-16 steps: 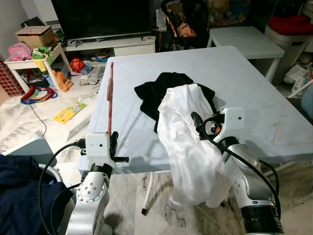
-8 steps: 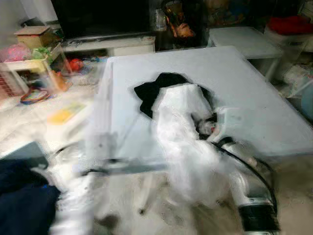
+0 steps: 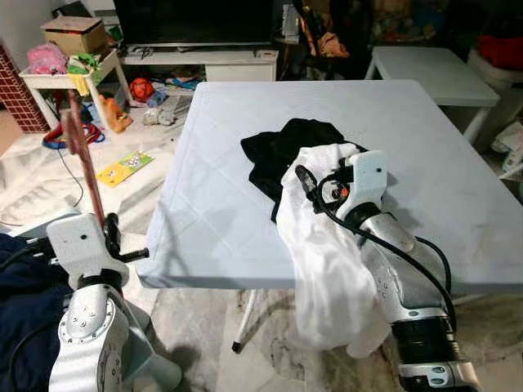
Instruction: Hang hanger
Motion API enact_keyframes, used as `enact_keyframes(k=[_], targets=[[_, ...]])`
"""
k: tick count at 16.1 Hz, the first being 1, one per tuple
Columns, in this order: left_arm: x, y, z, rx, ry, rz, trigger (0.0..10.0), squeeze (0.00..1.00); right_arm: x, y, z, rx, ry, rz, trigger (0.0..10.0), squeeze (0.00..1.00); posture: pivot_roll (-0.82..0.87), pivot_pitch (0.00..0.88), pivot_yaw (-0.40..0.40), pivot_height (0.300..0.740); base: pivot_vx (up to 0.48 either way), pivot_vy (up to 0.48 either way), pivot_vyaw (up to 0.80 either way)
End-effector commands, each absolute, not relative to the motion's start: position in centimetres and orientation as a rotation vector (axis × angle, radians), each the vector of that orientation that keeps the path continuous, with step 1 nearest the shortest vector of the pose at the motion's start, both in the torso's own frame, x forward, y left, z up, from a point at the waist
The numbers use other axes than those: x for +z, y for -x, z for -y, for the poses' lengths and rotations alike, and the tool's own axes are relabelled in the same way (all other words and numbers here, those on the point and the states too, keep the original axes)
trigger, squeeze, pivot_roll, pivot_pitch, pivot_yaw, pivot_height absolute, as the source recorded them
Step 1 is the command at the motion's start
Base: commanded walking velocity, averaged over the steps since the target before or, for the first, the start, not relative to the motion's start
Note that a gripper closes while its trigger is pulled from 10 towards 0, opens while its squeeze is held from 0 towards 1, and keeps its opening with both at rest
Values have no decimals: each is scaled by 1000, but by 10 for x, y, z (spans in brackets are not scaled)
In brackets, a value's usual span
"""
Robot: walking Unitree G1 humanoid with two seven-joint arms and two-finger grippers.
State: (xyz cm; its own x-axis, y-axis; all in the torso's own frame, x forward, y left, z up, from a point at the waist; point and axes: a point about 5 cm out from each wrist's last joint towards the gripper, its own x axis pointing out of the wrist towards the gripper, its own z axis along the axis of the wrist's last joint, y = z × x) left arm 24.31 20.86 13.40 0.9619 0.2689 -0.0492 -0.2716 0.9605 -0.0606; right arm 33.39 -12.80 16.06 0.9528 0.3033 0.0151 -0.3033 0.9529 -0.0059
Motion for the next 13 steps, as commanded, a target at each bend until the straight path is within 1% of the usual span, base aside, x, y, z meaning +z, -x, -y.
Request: enact_keyframes(k=[1, 2, 3, 5, 6, 7, 8, 9, 10, 11, 13], targets=[[125, -245, -199, 186, 67, -104, 10000, 0, 148, -334, 134, 257, 42, -49, 10000, 0, -23, 0, -13, 740, 0, 0, 0], [121, -247, -192, 133, 91, -123, 10000, 0, 144, -334, 139, 231, 79, -58, 10000, 0, -15, 0, -19, 740, 0, 0, 0], [121, -247, -191, 122, 98, -124, 10000, 0, 144, -334, 140, 225, 88, -60, 10000, 0, -15, 0, -19, 740, 0, 0, 0], [127, -256, -174, 24, 93, -114, 10000, 0, 144, -336, 148, 165, 166, -37, 10000, 0, -18, 0, -5, 740, 0, 0, 0], [132, -261, -164, -36, 80, -98, 10000, 0, 142, -337, 155, 121, 176, -54, 10000, 0, -19, 0, -1, 740, 0, 0, 0], [135, -263, -157, -76, 68, -92, 10000, 0, 136, -336, 157, 118, 169, -93, 10000, 0, -20, 0, 1, 740, 0, 0, 0], [133, -263, -149, -129, 64, -100, 10000, 0, 121, -334, 158, 133, 203, -177, 10000, 0, -17, 0, -1, 740, 0, 0, 0], [132, -262, -145, -139, 74, -104, 10000, 0, 111, -331, 158, 161, 184, -238, 8118, 0, -15, 0, -4, 740, 0, 0, 0], [130, -261, -143, -144, 87, -104, 10000, 0, 107, -330, 160, 175, 167, -258, 0, 0, -15, 0, -7, 740, 0, 0, 0], [129, -260, -142, -141, 95, -105, 10000, 0, 107, -331, 160, 187, 160, -260, 0, 0, -15, 0, -7, 740, 0, 0, 0], [126, -259, -140, -122, 126, -119, 10000, 0, 115, -343, 157, 195, 158, -258, 0, 0, -12, 0, -14, 740, 0, 0, 0]])
